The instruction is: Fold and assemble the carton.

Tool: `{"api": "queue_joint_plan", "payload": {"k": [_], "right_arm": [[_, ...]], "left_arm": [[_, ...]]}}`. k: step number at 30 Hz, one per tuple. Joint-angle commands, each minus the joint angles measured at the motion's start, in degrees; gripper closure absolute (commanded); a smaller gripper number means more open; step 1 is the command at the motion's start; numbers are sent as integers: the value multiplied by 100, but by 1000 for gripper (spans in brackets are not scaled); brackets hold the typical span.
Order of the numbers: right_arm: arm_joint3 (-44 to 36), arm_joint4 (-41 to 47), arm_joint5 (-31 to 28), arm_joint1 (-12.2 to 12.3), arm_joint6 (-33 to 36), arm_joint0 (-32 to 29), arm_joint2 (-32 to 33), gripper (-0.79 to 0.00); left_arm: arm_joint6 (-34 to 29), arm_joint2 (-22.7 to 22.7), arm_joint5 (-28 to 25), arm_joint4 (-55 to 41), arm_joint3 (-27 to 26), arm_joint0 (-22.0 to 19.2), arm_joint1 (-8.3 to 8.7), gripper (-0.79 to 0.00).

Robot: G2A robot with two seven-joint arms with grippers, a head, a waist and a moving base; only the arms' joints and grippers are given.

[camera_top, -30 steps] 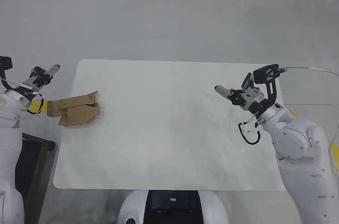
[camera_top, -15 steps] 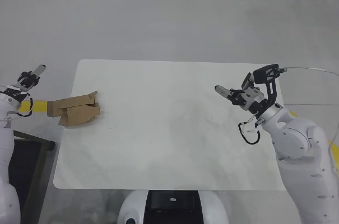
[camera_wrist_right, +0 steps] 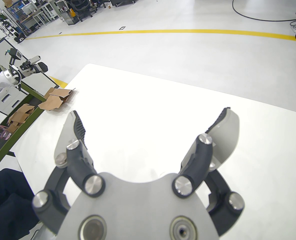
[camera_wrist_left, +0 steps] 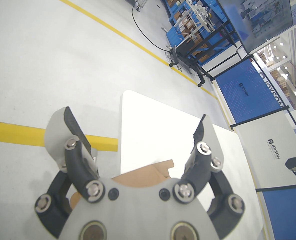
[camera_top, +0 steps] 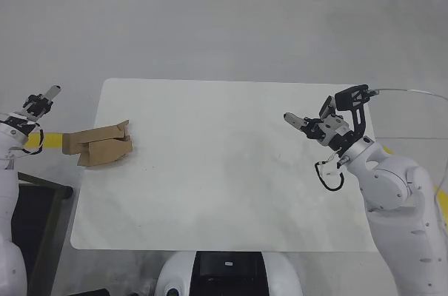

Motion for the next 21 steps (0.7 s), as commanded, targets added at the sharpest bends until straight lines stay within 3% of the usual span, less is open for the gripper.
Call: {"api": "queue_joint_plan", "payload": {"k": [1, 7, 11, 21], "right_arm": [[0, 0, 0, 0, 0, 0, 0, -785], [0, 0, 0, 0, 0, 0, 0, -785], [0, 0, 0, 0, 0, 0, 0, -785], [0, 0, 0, 0, 0, 0, 0, -785]], "left_arm": [[0, 0, 0, 0, 0, 0, 0, -785], [0, 0, 0, 0, 0, 0, 0, -785], [305, -102, 309, 217, -129, 178, 73, -785], [-567, -497, 729, -51, 81, 383, 316, -785]]}}
